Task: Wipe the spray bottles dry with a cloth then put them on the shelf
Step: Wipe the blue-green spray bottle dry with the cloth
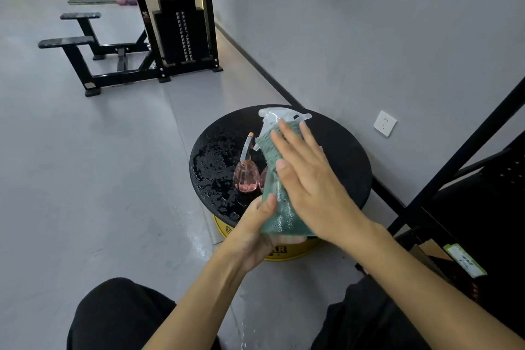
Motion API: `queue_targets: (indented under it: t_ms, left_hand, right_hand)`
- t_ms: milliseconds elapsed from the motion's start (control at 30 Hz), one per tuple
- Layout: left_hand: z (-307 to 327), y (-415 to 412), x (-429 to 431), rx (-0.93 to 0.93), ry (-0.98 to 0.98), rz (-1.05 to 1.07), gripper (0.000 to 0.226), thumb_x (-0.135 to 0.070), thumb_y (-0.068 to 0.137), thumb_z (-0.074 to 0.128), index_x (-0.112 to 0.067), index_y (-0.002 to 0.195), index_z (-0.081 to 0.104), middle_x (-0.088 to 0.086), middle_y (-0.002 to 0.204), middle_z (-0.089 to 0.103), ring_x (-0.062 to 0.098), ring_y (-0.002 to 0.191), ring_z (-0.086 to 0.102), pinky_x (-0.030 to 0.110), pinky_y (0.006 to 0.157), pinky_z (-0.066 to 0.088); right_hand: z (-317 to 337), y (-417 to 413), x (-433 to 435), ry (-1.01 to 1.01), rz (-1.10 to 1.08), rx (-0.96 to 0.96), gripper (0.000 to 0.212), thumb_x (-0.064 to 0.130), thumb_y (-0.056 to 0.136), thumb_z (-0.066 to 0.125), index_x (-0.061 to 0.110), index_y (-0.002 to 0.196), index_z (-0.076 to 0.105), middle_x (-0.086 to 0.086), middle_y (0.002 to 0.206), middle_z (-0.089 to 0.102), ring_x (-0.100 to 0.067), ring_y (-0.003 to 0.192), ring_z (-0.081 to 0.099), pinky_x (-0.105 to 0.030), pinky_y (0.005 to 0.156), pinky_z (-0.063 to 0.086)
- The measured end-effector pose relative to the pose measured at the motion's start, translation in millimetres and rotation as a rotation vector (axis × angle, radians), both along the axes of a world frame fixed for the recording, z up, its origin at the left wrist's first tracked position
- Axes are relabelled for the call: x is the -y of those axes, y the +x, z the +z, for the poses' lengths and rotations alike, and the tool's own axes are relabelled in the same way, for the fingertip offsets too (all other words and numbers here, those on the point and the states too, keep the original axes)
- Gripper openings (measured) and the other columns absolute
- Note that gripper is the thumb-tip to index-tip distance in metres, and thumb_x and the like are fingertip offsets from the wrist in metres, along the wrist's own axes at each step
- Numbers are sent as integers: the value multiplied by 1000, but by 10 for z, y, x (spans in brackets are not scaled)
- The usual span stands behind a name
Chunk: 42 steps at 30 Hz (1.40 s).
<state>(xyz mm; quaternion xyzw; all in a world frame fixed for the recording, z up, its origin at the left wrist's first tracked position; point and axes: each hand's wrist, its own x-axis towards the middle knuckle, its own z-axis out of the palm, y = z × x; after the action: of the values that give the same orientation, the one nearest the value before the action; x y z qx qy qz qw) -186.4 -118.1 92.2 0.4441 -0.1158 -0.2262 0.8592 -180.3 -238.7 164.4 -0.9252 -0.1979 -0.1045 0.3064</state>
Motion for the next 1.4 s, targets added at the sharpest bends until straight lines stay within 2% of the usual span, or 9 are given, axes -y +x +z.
queue_targets:
  t_ms: [200, 333, 467, 667, 767, 900, 1033, 1167, 1400]
  left_hand:
    - [-31, 9, -48, -41, -29, 28, 76, -54, 46, 91, -15, 107, 68, 8, 100, 71, 21, 91, 69, 39, 70, 59]
    - [-23, 4, -59, -48, -33, 17, 78, -48, 55, 89, -16, 121, 62, 12, 116, 67, 24, 105, 66, 45, 81, 57]
    - [14, 20, -33, -47, 61, -22, 84, -52, 51, 90, -10, 118, 60, 9, 102, 70, 23, 93, 68, 43, 81, 57]
    - [46, 45, -14, -134, -39, 49, 66, -44, 63, 81, -15, 120, 64, 10, 111, 69, 23, 98, 69, 40, 71, 58]
    - [6, 37, -30, -186, -101, 100, 53, -41, 63, 74, -19, 111, 68, 6, 107, 70, 18, 95, 69, 35, 63, 57]
    - [3, 22, -7, -99, -29, 36, 61, -53, 54, 86, -23, 105, 73, 6, 104, 71, 20, 93, 69, 43, 66, 60]
    - [-25, 9, 29, -132, -40, -41, 67, -50, 51, 90, -12, 104, 71, 12, 95, 73, 29, 84, 71, 32, 55, 60]
    - [-18, 6, 8, -111, -82, -27, 59, -52, 49, 89, -20, 97, 76, 7, 93, 73, 23, 82, 71, 38, 62, 59]
    - [-20, -6, -13, -106, -88, 19, 85, -49, 61, 86, -16, 133, 53, 8, 119, 66, 23, 105, 67, 42, 71, 59]
  right_hand:
    - [-115, -272, -49, 84, 87, -8, 51, 28, 103, 27, 22, 153, 15, 21, 158, -1, 3, 143, -16, -14, 115, -7]
    - [-165, -299, -24, 86, 89, 11, 52, 35, 102, 22, 21, 152, 20, 19, 159, 4, 0, 145, -12, -18, 117, -3]
    - [-37, -29, 46, 116, 55, 26, 57, 44, 99, 17, 22, 151, 25, 18, 159, 9, 2, 145, -8, -37, 121, 3]
    - [-62, -51, -34, 77, 68, 58, 56, 40, 100, 19, 18, 151, 22, 14, 160, 7, 0, 145, -10, -20, 118, -3]
    - [-186, -256, -101, 13, 69, 82, 54, 34, 101, 21, 20, 153, 14, 15, 160, 2, -2, 145, -13, -22, 118, -2]
    - [-157, -129, -30, 40, 50, 46, 52, 32, 103, 22, 20, 152, 17, 15, 160, 5, 0, 145, -9, -19, 118, -1]
    - [-30, 123, 44, 133, -2, -23, 56, 37, 99, 22, 20, 152, 22, 14, 159, 11, 2, 145, -3, -17, 116, 3]
    - [-76, -68, 11, 134, 42, -21, 52, 32, 100, 24, 22, 151, 22, 18, 158, 10, 6, 144, -6, -21, 118, 2]
    - [-189, -317, -43, 152, 24, 42, 50, 25, 102, 27, 21, 151, 22, 21, 157, 8, 2, 145, -7, -11, 114, -1]
